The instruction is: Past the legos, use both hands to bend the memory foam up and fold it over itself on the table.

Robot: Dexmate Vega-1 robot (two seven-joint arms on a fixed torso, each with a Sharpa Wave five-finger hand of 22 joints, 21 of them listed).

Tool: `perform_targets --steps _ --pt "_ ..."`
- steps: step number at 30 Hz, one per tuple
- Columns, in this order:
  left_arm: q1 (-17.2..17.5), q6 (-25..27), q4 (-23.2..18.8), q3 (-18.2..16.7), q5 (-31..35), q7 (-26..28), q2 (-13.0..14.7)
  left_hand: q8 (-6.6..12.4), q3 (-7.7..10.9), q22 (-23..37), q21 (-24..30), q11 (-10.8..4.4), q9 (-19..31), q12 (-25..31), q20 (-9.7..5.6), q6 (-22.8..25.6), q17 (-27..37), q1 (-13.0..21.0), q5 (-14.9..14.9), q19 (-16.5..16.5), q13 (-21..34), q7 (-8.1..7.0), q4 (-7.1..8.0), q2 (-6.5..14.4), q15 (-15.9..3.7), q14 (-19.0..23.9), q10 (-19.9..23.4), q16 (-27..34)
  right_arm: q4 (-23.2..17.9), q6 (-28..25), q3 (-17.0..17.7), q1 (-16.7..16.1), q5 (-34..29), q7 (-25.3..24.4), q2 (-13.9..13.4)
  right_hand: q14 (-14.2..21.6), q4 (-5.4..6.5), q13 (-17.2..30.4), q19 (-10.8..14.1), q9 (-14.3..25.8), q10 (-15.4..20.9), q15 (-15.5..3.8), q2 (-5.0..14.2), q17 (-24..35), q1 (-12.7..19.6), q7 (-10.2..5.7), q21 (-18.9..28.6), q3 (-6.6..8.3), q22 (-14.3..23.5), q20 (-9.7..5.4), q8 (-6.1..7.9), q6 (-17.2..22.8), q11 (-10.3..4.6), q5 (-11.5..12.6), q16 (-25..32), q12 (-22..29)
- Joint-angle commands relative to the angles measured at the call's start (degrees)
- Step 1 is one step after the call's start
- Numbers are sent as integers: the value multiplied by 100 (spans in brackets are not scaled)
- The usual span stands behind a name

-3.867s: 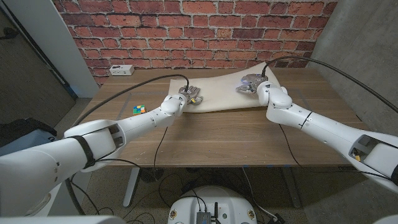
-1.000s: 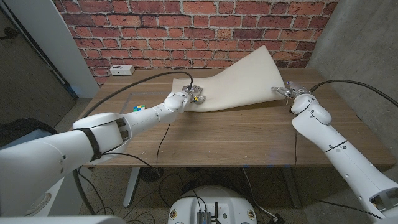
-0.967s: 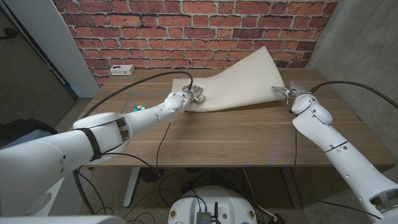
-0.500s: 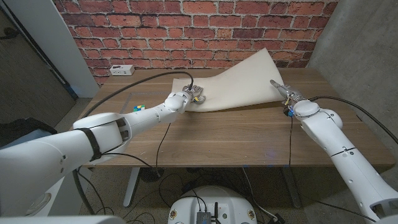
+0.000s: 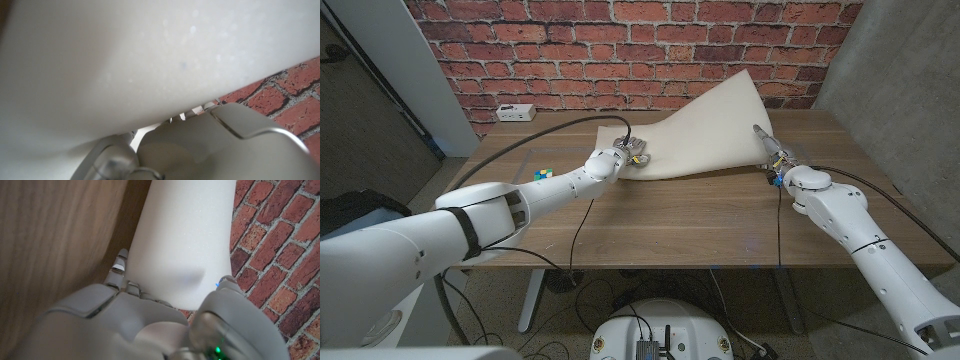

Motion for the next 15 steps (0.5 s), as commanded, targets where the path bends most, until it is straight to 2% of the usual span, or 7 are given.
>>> perform_targets --steps 1,2,3,5,8,9,15 --pt "76 80 -268 -40 56 -106 130 49 75 14 -21 17 31 25 -8 -142 11 -5 58 2 24 5 -30 669 -33 -316 -335 -23 212 1438 -480 191 594 -1776 268 100 -483 39 352 10 -160 -250 -39 18 1058 -394 -5 338 -4 29 81 188 -374 -40 5 -33" --pt "82 87 -280 -44 62 -108 136 50 77 14 -23 18 31 25 -7 -140 11 -4 59 0 24 0 -30 669 -35 -317 -336 -23 137 1340 -509 187 536 -1958 254 -101 -448 45 160 13 -344 -242 -121 29 1158 -658 -104 325 -7 44 19 91 -664 -34 -60 -51" --pt "87 93 -303 -48 69 -120 151 49 79 14 -24 17 31 24 -7 -140 11 -4 60 1 24 -1 -30 669 -35 -317 -337 -23 61 1256 -492 167 569 -2089 273 -177 -425 48 81 15 -495 -226 -140 35 1179 -723 -132 316 -7 47 1 50 -785 -30 -75 -78" --pt "89 106 -321 -50 87 -146 160 47 83 14 -27 16 31 22 -6 -146 11 -3 62 -1 24 -9 -30 669 -36 -320 -339 -25 -23 1219 -508 126 534 -2303 280 -433 -372 53 -113 20 -764 -260 -161 47 1177 -743 -177 289 -10 51 -45 -107 -798 -34 -118 -94" --pt "86 90 -319 -51 107 -155 163 48 88 14 -29 21 31 22 -5 -144 11 -3 63 1 24 -5 -29 669 -31 -320 -338 -25 -134 1222 -502 43 490 -2677 374 -835 -311 52 -531 27 -1410 -199 -148 69 1184 -1040 -203 262 -14 54 -108 -564 -1083 -46 -131 -122" --pt "84 74 -310 -51 112 -144 159 48 90 14 -30 16 31 21 -5 -144 11 -2 64 0 24 -6 -29 670 -31 -321 -340 -26 -165 1224 -495 16 476 -2785 397 -961 -296 52 -605 29 -1494 -178 -149 75 1168 -1051 -208 251 -15 54 -110 -636 -1090 -52 -153 -114" --pt "57 -22 -212 -42 125 -97 87 46 100 14 -37 18 31 21 -6 -146 12 -2 68 0 25 -11 -27 669 -32 -323 -338 -27 -328 1315 -416 -166 372 -3300 485 -1333 -191 63 -1186 38 -1728 -67 -139 120 987 -905 -242 167 -19 48 -61 -877 -597 -91 -114 -23"
